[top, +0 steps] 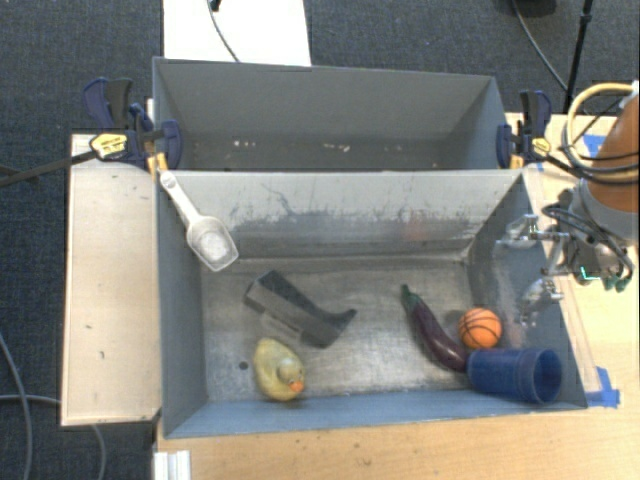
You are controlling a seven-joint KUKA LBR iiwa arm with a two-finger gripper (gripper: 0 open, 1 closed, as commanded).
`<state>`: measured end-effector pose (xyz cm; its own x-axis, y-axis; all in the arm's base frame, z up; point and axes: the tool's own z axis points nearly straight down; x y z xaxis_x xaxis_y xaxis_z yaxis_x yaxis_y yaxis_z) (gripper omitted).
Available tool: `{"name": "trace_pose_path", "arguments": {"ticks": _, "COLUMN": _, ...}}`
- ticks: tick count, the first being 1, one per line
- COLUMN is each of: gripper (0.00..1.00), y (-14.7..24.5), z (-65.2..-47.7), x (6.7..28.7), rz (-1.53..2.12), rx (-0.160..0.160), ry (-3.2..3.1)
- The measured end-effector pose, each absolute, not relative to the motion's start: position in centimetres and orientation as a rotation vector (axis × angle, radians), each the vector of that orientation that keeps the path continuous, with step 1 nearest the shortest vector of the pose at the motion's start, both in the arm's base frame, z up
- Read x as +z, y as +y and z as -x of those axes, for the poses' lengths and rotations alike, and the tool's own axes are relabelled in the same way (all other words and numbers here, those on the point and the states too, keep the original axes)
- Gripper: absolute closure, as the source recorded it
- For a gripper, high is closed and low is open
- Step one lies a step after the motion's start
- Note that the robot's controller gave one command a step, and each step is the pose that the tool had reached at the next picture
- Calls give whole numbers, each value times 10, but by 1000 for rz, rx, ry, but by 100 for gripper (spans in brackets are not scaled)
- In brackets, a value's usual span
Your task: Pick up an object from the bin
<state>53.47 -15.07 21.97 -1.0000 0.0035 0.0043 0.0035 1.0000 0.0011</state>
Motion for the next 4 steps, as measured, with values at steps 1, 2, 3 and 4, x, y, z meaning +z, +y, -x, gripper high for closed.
{"name": "trace_pose_path", "arguments": {"ticks": 1, "gripper": 0, "y": -150, "z": -536, "x": 224, "rz": -1, "rx": 1, "ry": -3145}}
{"name": "trace_pose_path", "arguments": {"ticks": 2, "gripper": 0, "y": -146, "z": -531, "x": 195, "rz": 158, "rx": 2, "ry": -3146}}
{"name": "trace_pose_path", "arguments": {"ticks": 3, "gripper": 0, "y": -137, "z": -539, "x": 132, "rz": 87, "rx": 2, "ry": -3148}}
{"name": "trace_pose_path", "arguments": {"ticks": 4, "gripper": 100, "y": -88, "z": -495, "x": 72, "rz": -241, "rx": 2, "ry": -3144}}
